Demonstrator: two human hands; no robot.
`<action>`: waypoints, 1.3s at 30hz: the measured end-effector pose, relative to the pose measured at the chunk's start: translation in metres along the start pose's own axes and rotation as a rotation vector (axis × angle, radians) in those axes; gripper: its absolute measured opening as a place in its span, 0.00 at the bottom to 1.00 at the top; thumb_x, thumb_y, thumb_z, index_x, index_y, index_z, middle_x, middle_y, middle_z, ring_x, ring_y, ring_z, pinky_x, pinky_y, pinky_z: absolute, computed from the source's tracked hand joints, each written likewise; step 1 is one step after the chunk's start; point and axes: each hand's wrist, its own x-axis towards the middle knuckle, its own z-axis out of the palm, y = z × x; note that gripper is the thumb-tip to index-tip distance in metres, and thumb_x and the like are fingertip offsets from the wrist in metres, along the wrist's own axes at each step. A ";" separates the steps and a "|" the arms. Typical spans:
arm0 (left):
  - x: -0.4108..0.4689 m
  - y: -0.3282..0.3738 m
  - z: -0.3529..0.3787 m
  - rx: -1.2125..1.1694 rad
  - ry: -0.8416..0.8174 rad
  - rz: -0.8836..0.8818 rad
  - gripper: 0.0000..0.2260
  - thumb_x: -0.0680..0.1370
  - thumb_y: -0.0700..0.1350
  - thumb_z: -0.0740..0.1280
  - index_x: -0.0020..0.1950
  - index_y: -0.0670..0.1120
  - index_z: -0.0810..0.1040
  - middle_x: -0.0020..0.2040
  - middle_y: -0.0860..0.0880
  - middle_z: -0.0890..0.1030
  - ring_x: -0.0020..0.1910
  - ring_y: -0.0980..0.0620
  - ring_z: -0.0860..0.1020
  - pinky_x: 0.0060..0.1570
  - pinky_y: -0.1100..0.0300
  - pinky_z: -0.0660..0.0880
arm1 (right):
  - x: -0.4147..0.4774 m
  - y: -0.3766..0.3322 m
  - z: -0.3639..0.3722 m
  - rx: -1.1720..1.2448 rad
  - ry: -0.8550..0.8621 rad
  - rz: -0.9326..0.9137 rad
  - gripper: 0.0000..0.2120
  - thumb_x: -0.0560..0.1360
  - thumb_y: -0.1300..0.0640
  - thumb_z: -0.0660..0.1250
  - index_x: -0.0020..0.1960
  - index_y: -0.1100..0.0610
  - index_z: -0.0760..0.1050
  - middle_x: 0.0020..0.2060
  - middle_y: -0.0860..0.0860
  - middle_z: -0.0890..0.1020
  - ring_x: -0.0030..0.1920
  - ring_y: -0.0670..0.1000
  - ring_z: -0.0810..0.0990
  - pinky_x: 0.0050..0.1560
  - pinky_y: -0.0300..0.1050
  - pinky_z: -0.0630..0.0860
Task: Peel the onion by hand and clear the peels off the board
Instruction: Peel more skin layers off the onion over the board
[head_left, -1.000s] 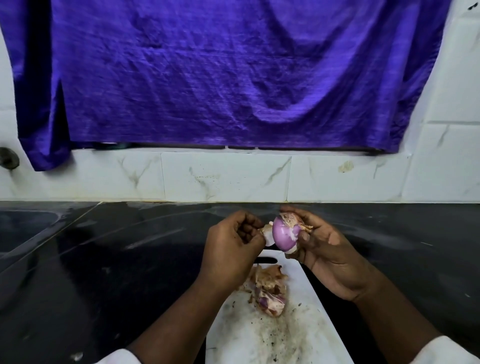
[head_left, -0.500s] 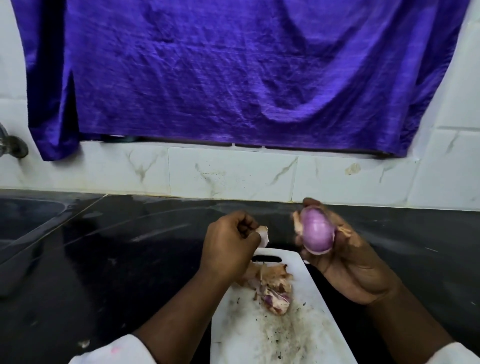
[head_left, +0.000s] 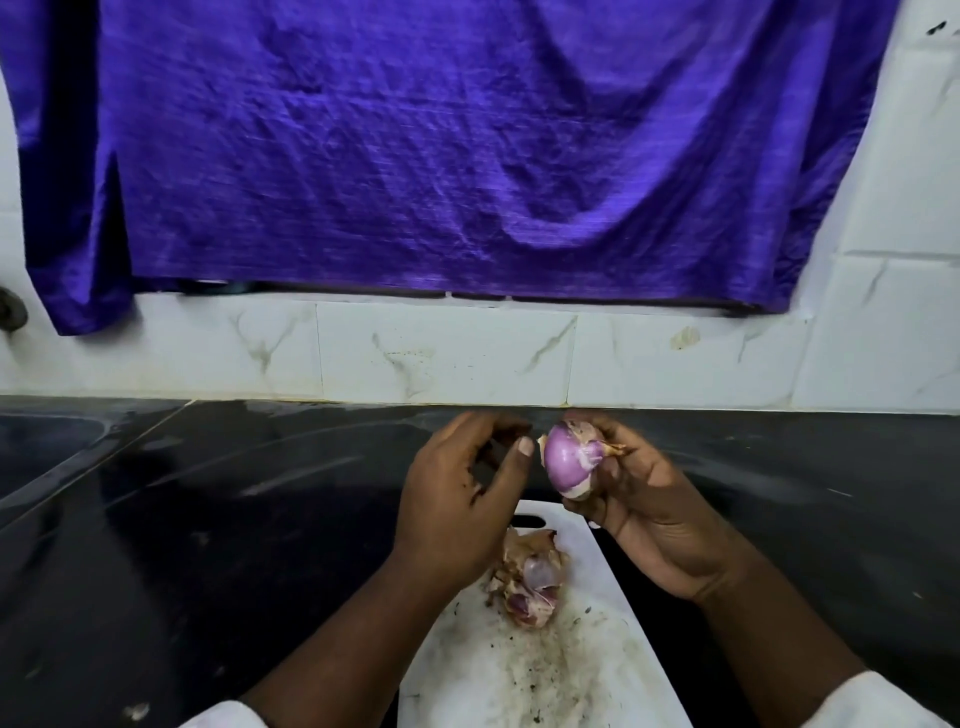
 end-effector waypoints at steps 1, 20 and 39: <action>0.000 0.001 0.000 -0.009 0.009 0.013 0.09 0.80 0.49 0.67 0.58 0.51 0.83 0.50 0.58 0.83 0.50 0.55 0.82 0.44 0.57 0.79 | 0.000 0.001 0.000 -0.016 0.017 0.002 0.32 0.65 0.50 0.85 0.66 0.55 0.80 0.62 0.57 0.83 0.55 0.54 0.84 0.48 0.44 0.84; -0.003 -0.002 0.002 0.082 -0.204 0.151 0.17 0.76 0.51 0.76 0.64 0.53 0.82 0.64 0.58 0.75 0.67 0.53 0.74 0.59 0.47 0.78 | -0.002 0.000 0.002 -0.156 0.079 0.047 0.36 0.63 0.40 0.83 0.66 0.56 0.81 0.53 0.57 0.86 0.45 0.50 0.84 0.40 0.42 0.82; 0.000 -0.013 0.003 0.129 -0.105 -0.050 0.03 0.83 0.50 0.68 0.54 0.55 0.81 0.49 0.60 0.80 0.49 0.59 0.80 0.44 0.59 0.78 | 0.003 0.001 0.001 0.006 0.163 -0.025 0.17 0.71 0.60 0.75 0.59 0.58 0.78 0.67 0.69 0.77 0.59 0.64 0.83 0.52 0.57 0.85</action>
